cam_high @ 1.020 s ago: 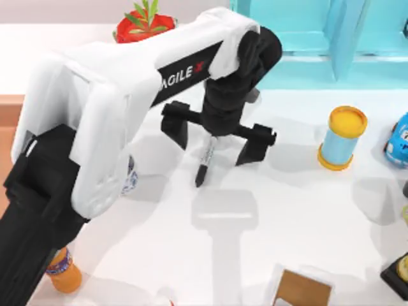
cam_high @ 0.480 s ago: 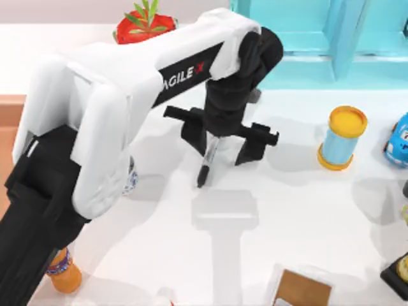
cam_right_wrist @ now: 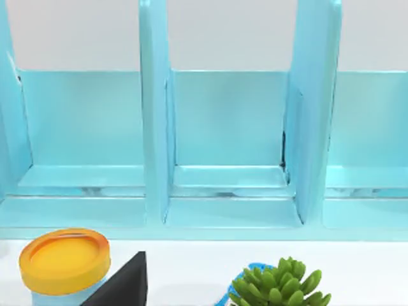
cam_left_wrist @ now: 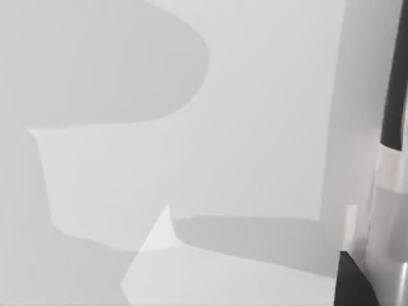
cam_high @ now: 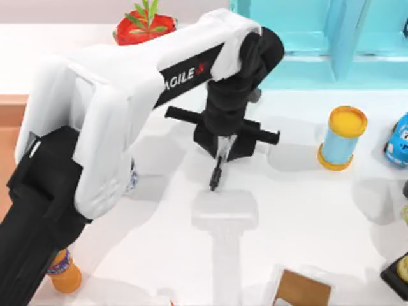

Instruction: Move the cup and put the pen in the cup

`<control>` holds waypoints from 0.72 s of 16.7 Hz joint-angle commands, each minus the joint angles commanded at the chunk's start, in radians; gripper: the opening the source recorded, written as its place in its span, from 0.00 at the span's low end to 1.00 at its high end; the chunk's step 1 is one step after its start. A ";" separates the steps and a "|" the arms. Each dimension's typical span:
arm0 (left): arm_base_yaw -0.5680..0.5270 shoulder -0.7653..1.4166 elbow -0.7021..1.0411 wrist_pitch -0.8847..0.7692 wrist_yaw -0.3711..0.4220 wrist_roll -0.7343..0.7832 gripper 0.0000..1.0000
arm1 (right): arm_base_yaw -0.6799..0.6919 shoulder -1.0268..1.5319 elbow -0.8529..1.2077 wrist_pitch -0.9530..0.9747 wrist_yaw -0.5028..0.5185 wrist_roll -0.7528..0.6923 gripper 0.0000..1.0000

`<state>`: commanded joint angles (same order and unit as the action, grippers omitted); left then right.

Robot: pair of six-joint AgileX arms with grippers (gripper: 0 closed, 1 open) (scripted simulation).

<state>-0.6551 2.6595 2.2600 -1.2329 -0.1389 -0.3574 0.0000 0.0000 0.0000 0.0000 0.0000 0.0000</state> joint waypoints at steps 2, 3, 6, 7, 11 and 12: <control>0.000 0.000 0.000 0.000 0.000 0.000 0.00 | 0.000 0.000 0.000 0.000 0.000 0.000 1.00; -0.016 -0.057 0.016 -0.007 0.043 -0.022 0.00 | 0.000 0.000 0.000 0.000 0.000 0.000 1.00; -0.035 -0.096 -0.024 -0.016 0.044 -0.042 0.00 | 0.000 0.000 0.000 0.000 0.000 0.000 1.00; -0.047 -0.128 -0.054 -0.023 0.043 -0.055 0.00 | 0.000 0.000 0.000 0.000 0.000 0.000 1.00; -0.091 -0.316 -0.191 -0.052 0.041 -0.100 0.00 | 0.000 0.000 0.000 0.000 0.000 0.000 1.00; -0.102 -0.364 -0.227 -0.059 0.040 -0.112 0.00 | 0.000 0.000 0.000 0.000 0.000 0.000 1.00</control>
<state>-0.7568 2.2958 2.0329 -1.2917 -0.0985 -0.4697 0.0000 0.0000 0.0000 0.0000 0.0000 0.0000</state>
